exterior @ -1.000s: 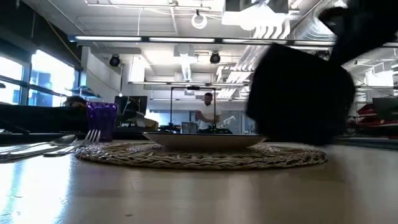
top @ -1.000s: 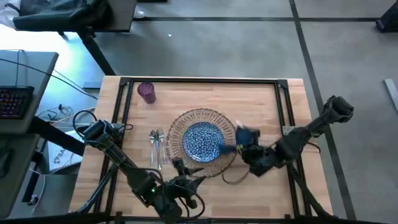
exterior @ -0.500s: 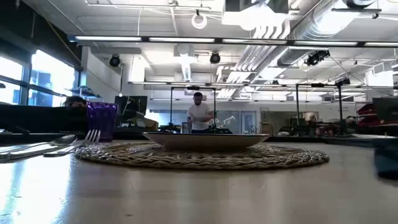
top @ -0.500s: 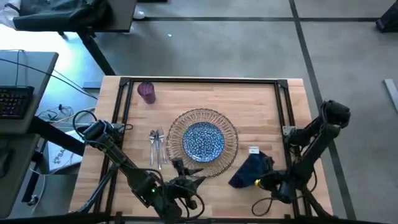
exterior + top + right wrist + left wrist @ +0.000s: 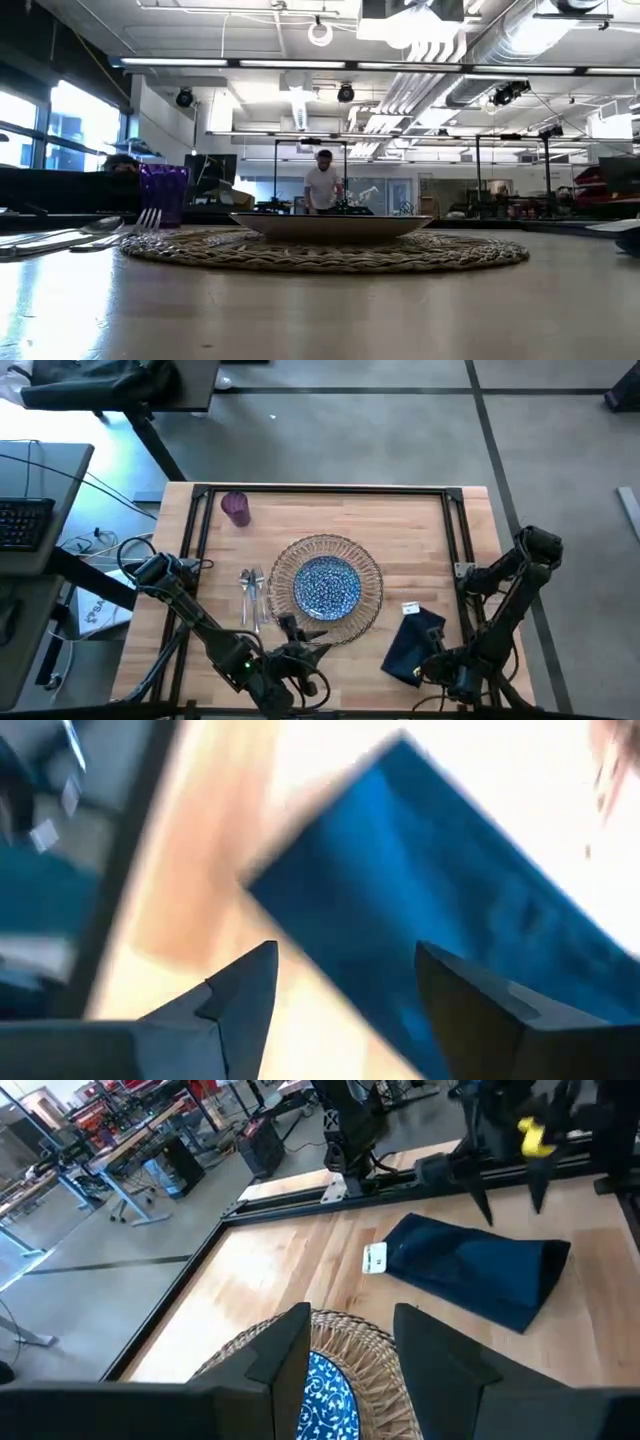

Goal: Set table place
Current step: Fold the blue napkin

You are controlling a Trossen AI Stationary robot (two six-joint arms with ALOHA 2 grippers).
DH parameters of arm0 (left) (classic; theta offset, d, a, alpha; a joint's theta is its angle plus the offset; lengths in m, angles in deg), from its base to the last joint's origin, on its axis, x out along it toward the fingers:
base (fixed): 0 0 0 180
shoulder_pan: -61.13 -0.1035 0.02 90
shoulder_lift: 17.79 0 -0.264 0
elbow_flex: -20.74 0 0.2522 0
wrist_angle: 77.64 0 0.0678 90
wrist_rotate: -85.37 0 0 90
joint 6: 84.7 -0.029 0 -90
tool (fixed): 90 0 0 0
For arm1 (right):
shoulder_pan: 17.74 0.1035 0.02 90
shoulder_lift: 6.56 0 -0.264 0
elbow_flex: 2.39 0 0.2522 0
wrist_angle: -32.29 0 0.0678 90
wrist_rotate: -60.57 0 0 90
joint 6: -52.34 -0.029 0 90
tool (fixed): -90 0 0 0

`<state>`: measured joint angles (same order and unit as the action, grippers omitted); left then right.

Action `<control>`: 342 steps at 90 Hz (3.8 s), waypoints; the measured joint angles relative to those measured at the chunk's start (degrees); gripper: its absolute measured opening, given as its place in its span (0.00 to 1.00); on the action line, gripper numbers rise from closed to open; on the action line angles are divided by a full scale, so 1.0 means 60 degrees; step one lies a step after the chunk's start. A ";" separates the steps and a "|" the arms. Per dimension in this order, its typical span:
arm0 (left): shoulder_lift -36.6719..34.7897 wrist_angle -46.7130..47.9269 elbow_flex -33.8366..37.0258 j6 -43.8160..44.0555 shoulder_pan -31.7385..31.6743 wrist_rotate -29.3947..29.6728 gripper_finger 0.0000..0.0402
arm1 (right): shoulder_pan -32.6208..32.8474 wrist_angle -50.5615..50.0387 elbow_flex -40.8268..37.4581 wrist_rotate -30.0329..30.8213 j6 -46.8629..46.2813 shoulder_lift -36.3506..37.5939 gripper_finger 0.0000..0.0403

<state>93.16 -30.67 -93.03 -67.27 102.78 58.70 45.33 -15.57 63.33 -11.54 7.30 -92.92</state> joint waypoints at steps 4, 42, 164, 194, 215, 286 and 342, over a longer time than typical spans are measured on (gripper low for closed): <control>0.0000 0.0000 0.0000 0.0004 0.0000 0.0000 0.32 | 0.0000 0.0583 -0.0033 0.0214 0.0004 -0.0010 0.54; 0.0000 0.0004 0.0000 0.0087 0.0000 -0.0018 0.32 | -0.0436 -0.1071 0.2372 0.0843 0.0103 -0.2764 0.54; 0.0007 0.0069 0.0004 0.0430 -0.0200 -0.0029 0.32 | -0.0827 -0.4473 0.4537 0.2943 -0.6047 -0.4905 0.00; 0.0007 0.0073 0.0018 0.0495 -0.0197 -0.0213 0.32 | -0.0888 -0.2937 0.3851 0.3175 -0.5714 -0.4921 0.11; 0.0007 0.0066 0.0018 0.0576 -0.0197 -0.0213 0.32 | -0.0951 -0.2810 0.3851 0.4006 -0.5853 -0.4921 0.05; 0.0007 0.0061 0.0018 0.0590 -0.0190 -0.0357 0.32 | -0.1978 -0.1485 0.3854 0.4811 -0.4653 -0.4887 0.36; 0.3623 -0.6432 0.0017 -0.1548 -0.2778 -0.9064 0.13 | 0.0496 -0.2207 -0.1010 0.3417 -1.2743 -0.2424 0.22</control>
<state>114.90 -69.26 -92.93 -76.56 86.12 4.32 48.30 -28.81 57.27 8.96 -69.15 -107.47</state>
